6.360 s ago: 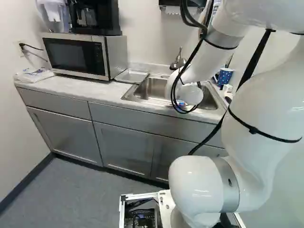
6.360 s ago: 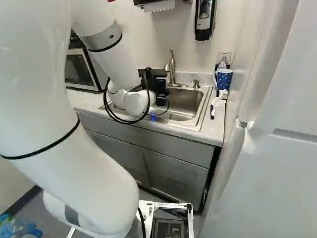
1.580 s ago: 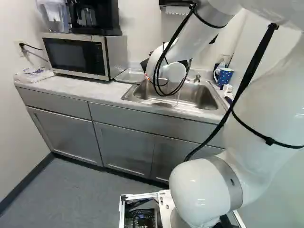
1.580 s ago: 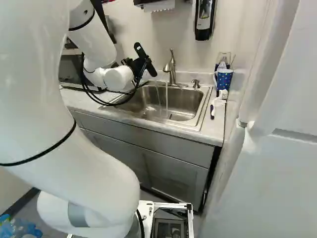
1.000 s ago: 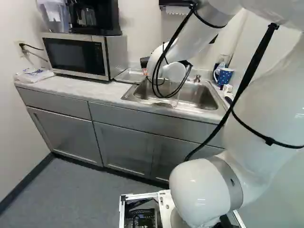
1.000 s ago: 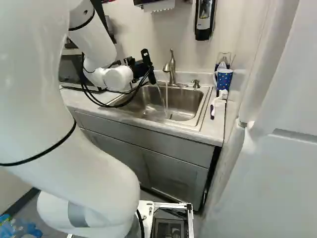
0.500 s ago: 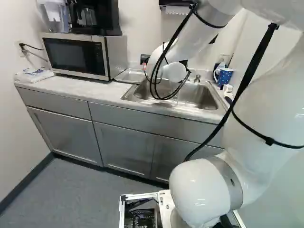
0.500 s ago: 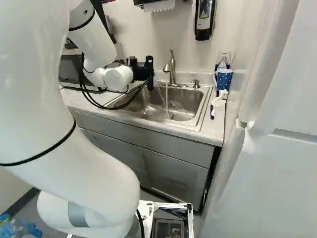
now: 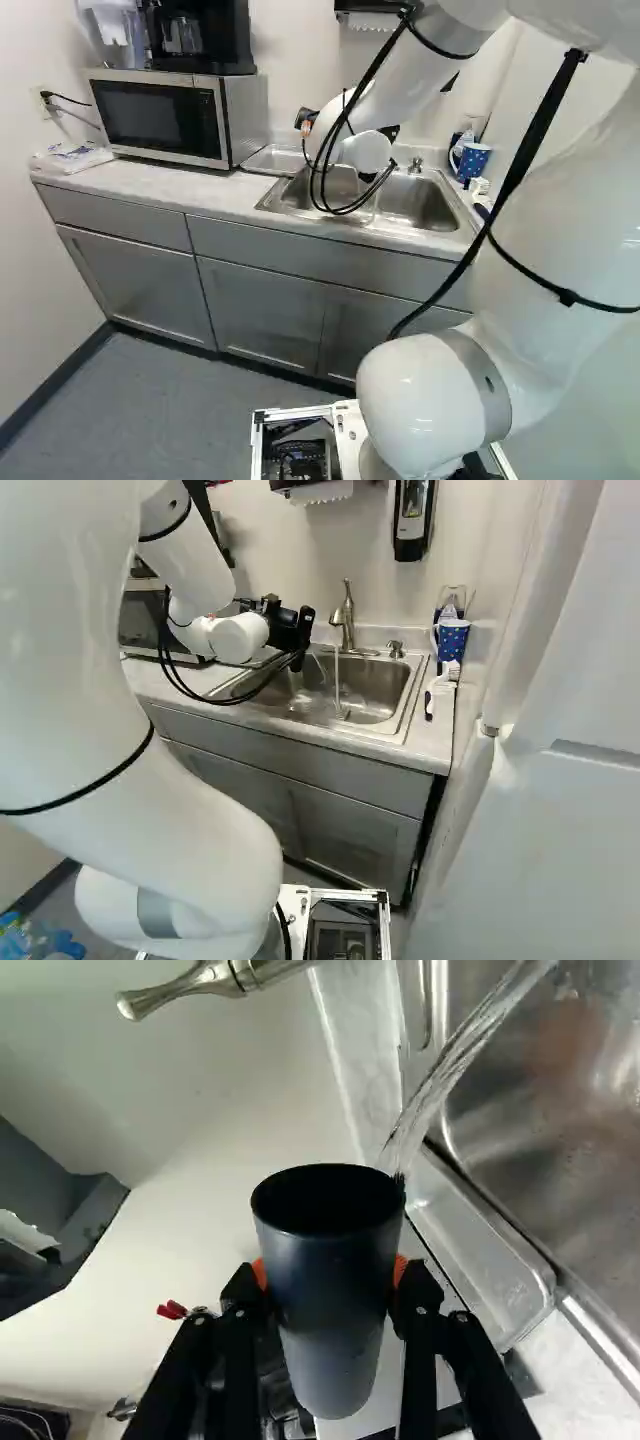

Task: Rinse the cup and place it in the tray

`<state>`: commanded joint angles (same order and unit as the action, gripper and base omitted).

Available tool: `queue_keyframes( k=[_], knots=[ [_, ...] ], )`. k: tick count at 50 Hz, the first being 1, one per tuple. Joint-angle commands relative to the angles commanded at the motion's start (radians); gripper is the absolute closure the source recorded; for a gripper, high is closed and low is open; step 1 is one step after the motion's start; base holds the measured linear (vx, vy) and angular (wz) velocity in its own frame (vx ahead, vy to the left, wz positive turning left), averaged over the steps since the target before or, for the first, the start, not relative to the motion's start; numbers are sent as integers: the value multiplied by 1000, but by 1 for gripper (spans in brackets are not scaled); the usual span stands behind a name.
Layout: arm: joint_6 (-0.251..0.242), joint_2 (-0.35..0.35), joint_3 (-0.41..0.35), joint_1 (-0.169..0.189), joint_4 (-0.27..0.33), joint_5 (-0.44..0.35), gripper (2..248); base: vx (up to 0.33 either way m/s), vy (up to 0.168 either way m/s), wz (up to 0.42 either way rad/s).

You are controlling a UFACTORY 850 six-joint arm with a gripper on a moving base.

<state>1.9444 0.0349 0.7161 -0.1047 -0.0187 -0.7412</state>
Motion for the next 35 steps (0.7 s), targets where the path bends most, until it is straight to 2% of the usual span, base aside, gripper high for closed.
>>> queue_keyframes(
  k=[35],
  knots=[
    [0,0,0,0,0,0,124,0,0,0]
  ],
)
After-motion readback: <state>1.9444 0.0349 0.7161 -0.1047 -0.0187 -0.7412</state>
